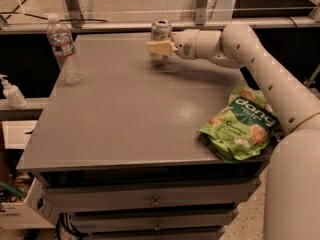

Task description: Pick 7up can

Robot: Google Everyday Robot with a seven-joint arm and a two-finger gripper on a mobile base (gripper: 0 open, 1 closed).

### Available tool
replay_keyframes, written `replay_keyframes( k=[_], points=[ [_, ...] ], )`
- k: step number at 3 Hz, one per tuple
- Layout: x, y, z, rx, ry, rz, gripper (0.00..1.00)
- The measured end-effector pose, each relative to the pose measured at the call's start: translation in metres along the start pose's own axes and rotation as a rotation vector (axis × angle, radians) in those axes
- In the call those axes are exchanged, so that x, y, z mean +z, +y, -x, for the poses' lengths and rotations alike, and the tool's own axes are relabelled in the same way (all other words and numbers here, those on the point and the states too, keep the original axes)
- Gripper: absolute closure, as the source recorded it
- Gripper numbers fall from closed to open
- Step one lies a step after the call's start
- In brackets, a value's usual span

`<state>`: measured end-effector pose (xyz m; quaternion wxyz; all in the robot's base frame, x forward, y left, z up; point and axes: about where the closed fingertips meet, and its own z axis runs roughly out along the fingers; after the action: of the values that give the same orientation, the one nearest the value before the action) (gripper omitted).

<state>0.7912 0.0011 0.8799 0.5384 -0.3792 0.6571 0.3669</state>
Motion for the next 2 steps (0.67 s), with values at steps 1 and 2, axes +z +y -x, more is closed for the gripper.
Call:
replay_keyframes(
  k=[1, 2],
  points=[
    [-0.016, 0.011, 0.025, -0.029, -0.028, 0.006, 1.0],
    [-0.027, 0.025, 0.051, -0.057, -0.055, 0.031, 1.0]
  ],
)
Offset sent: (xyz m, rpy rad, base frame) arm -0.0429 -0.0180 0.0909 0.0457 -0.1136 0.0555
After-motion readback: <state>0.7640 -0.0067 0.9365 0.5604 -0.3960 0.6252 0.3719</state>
